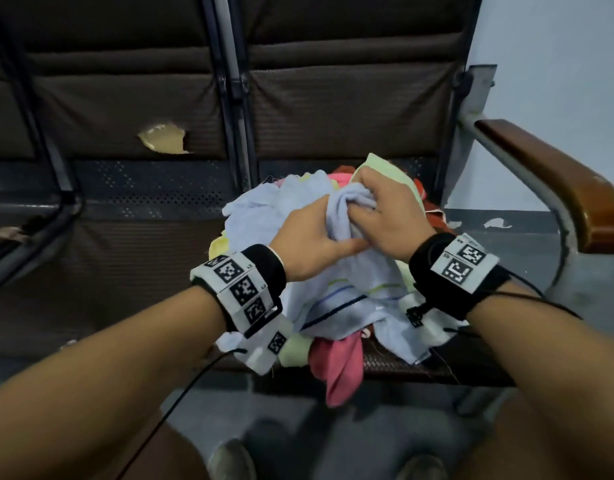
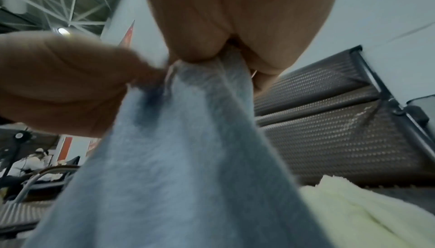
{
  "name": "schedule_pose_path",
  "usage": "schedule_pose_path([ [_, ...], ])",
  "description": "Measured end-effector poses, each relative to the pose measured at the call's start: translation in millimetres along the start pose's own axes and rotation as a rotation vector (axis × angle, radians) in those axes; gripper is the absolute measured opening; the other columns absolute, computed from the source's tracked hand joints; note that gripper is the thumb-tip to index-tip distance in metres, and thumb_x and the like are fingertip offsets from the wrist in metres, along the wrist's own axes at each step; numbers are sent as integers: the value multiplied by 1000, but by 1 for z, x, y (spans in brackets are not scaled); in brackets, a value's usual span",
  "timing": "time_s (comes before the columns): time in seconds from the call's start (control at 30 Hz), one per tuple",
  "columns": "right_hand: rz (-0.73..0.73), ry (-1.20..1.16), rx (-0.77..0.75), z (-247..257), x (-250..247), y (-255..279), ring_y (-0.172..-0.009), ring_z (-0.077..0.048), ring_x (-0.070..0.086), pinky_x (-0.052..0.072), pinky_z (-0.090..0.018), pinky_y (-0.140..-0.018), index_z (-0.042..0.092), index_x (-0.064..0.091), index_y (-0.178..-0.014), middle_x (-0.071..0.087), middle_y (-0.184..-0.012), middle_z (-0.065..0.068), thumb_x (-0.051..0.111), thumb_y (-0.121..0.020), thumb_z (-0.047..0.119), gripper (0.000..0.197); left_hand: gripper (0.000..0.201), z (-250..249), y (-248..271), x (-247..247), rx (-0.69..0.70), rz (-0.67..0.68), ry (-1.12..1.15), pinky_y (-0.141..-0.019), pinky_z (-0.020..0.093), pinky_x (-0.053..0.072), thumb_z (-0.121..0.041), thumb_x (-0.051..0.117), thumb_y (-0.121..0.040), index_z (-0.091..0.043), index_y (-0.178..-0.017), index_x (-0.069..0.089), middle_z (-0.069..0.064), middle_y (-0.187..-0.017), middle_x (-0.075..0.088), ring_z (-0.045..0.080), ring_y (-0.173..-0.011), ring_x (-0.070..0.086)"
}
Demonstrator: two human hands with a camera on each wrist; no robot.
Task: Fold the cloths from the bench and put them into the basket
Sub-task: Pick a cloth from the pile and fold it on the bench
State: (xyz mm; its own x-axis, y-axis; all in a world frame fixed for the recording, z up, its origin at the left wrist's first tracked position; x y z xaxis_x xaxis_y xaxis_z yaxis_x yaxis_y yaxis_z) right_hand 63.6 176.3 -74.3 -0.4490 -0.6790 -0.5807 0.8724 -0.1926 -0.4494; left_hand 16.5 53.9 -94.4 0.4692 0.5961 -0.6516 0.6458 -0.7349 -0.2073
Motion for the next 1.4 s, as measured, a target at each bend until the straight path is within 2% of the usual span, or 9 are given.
schedule_pose_path([
  [0.13, 14, -24, 76, -11, -22, 13, -54, -10, 51, 41, -25, -51, 26, 57, -94, 63, -63, 4, 78, -77, 36, 28, 13, 7, 3, -27, 2, -152, -5, -75, 43, 51, -6, 55, -86, -6, -88, 67, 9, -83, 70, 23, -78, 62],
  [0.3, 343, 445, 224, -44, 11, 30, -75, -25, 51, 32, -35, -62, 23, 49, -71, 55, -71, 1, 72, -87, 31, 29, 27, 39, 5, -53, -128, -349, 382, -71, 33, 43, -18, 40, -83, 1, -78, 57, 5, -74, 57, 17, -75, 52],
  [0.43, 168, 165, 326, -51, 12, 23, -77, -22, 51, 40, -36, -71, 7, 56, -81, 59, -81, -9, 49, -100, 13, 21, 23, 71, -3, -50, -295, -217, 311, -73, 35, 47, -43, 53, -78, -21, -73, 53, -7, -71, 53, 17, -80, 54],
  [0.53, 47, 53, 275, -32, 16, 8, -79, -16, 51, 43, -34, -74, 5, 55, -99, 60, -89, -11, 49, -100, 17, 14, 67, 80, 1, -34, -272, -98, 99, -57, 19, 44, -70, 77, -60, -26, -101, 49, -15, -78, 60, -1, -70, 59],
  [0.63, 108, 85, 198, -14, 27, -1, -60, -5, 53, 41, -18, -57, 22, 53, -100, 62, -73, 2, 65, -89, 25, 17, 52, 76, 1, -19, -57, -40, -137, -72, 31, 50, -53, 78, -73, -21, -106, 53, -7, -87, 66, 11, -83, 64],
  [0.8, 45, 329, 212, -34, 22, 11, -67, -19, 54, 38, -32, -59, 19, 53, -102, 62, -79, -4, 69, -77, 10, 31, 7, 78, -5, -28, -51, -234, -87, -79, 37, 49, -12, 55, -92, -14, -94, 61, 7, -87, 66, 28, -89, 63],
  [0.9, -44, 371, 359, -62, 1, 14, -78, -23, 60, 43, -31, -66, 17, 59, -97, 65, -86, -3, 70, -84, 15, 17, 17, 90, -7, -41, -159, -404, 50, -59, 16, 45, -19, 63, -89, -16, -100, 51, 2, -78, 64, 14, -69, 60],
  [1.17, -158, -34, 286, -56, -8, 5, -59, 1, 46, 38, -16, -56, 14, 59, -71, 56, -67, 7, 70, -86, 18, 19, 36, 106, -11, -54, -244, -366, -104, -57, 27, 44, -37, 78, -73, -16, -63, 51, 0, -63, 57, 15, -64, 54],
  [1.4, 270, 278, 307, -46, 20, 17, -66, -16, 49, 34, -28, -56, 11, 58, -79, 57, -72, -2, 76, -84, 27, 25, 16, 102, -9, -63, -202, -309, 47, -56, 29, 40, -15, 61, -90, -7, -77, 65, 9, -66, 60, 7, -57, 50],
])
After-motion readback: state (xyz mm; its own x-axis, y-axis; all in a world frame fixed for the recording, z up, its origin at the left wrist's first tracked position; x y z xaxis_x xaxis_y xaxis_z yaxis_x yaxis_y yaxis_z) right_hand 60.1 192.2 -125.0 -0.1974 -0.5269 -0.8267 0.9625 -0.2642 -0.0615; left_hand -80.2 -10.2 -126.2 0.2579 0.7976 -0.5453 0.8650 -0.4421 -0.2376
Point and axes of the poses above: each hand's wrist, its own y-axis away from the middle knuckle, its own x-axis out of the palm, z = x × y, the point moved 6 cm from there along -y, towards the middle knuckle
